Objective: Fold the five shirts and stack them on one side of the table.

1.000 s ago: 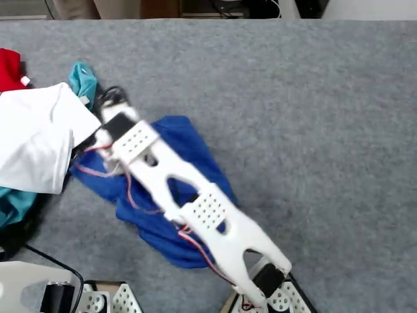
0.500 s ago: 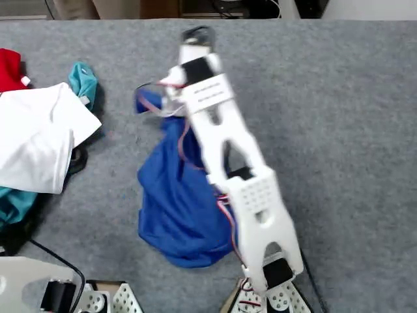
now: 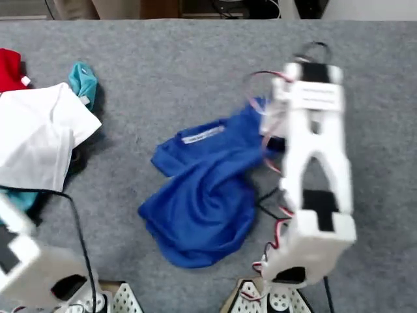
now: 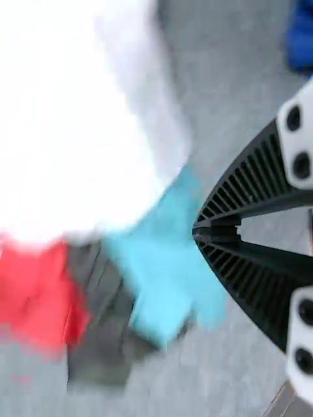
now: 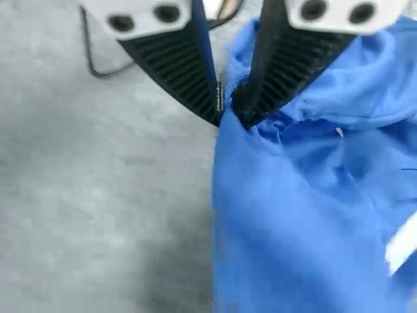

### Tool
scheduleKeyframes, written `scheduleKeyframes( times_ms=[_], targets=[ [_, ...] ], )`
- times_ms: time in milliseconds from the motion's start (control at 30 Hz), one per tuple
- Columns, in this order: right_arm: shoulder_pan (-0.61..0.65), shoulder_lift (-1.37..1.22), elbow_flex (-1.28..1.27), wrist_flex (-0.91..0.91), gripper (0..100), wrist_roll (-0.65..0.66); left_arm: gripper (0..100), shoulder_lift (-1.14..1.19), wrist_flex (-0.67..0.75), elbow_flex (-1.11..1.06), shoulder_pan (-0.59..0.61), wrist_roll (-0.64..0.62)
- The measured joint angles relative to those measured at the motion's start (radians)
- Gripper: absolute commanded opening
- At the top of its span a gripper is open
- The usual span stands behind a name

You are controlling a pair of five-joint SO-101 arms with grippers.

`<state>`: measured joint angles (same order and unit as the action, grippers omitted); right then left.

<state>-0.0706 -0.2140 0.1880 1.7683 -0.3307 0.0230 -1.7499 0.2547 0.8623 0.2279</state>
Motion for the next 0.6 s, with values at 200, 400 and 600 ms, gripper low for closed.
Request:
scheduleKeyframes(
  times_ms=[200,400,600],
  targets=[
    [-0.282,0.075,-0.109,0.0,0.5,0.176,2,-0.244,0.0,-0.316,-0.44,-0.137],
    [-0.557,0.077,-0.173,0.0,0.5,0.359,2,-0.344,0.011,-0.397,-0.905,-0.259],
    [-0.809,0.078,-0.176,-0.008,0.9,0.559,2,-0.347,0.104,-0.453,-1.157,-0.351]
  ],
)
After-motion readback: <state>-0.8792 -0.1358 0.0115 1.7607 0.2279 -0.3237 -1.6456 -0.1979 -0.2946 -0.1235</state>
